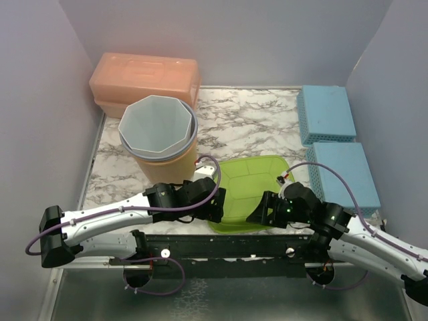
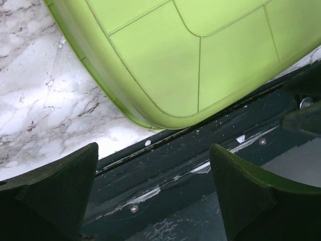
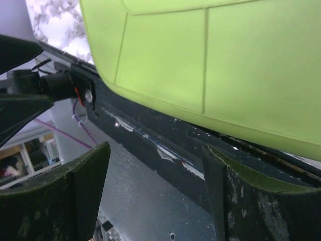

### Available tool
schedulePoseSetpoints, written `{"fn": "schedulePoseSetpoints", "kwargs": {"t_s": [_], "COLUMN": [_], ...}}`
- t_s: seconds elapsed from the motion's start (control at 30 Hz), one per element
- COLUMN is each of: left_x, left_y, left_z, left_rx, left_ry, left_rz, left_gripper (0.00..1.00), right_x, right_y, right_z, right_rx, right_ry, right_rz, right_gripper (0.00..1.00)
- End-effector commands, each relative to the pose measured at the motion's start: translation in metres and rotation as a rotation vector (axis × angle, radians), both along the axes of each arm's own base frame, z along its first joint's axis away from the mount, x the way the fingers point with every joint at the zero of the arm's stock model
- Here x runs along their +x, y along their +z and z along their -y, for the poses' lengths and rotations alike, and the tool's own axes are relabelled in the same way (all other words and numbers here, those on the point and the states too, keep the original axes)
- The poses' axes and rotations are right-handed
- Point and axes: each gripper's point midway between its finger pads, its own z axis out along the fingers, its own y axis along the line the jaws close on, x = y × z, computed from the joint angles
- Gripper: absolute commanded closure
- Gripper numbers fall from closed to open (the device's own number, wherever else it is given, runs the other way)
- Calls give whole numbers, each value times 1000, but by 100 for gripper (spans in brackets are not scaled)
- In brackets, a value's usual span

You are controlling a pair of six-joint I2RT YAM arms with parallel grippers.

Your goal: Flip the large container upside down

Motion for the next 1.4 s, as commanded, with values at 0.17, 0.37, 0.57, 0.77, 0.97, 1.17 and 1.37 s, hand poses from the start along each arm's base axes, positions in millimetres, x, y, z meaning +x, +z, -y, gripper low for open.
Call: {"fn": "schedulePoseSetpoints", "kwargs": {"t_s": [0.17,0.37,0.57,0.77,0.97,1.17,1.37], "left_x": [4,50,115,153,145,132,123], "left_y": [-43,-53,-32,-10,-1,21,58], "left_z": [12,18,66,102,80,57,53], "left_rx": [-5,-6,-168,-120,-117,-154,-224], "left_ry": [82,201,159,120,167,183,116], "left_rz": [-42,-43,-43,-1,2,47,110], "left_gripper": [2,1,1,1,1,1,1], "right_x": [21,46,96,157,198,184,145], "right_y": [-19,-26,-6,-2,13,22,2], "right_z": [18,43,24,29,35,22,20], "right_rx": [-116,-229,-256,-327,-264,-216,-117], "right_ry": [-188,-424,-478,-558,-449,-333,-291], "right_rz": [-26,-17,145,164,195,175,105], "right_gripper": [21,20,19,18,18,18,18]}}
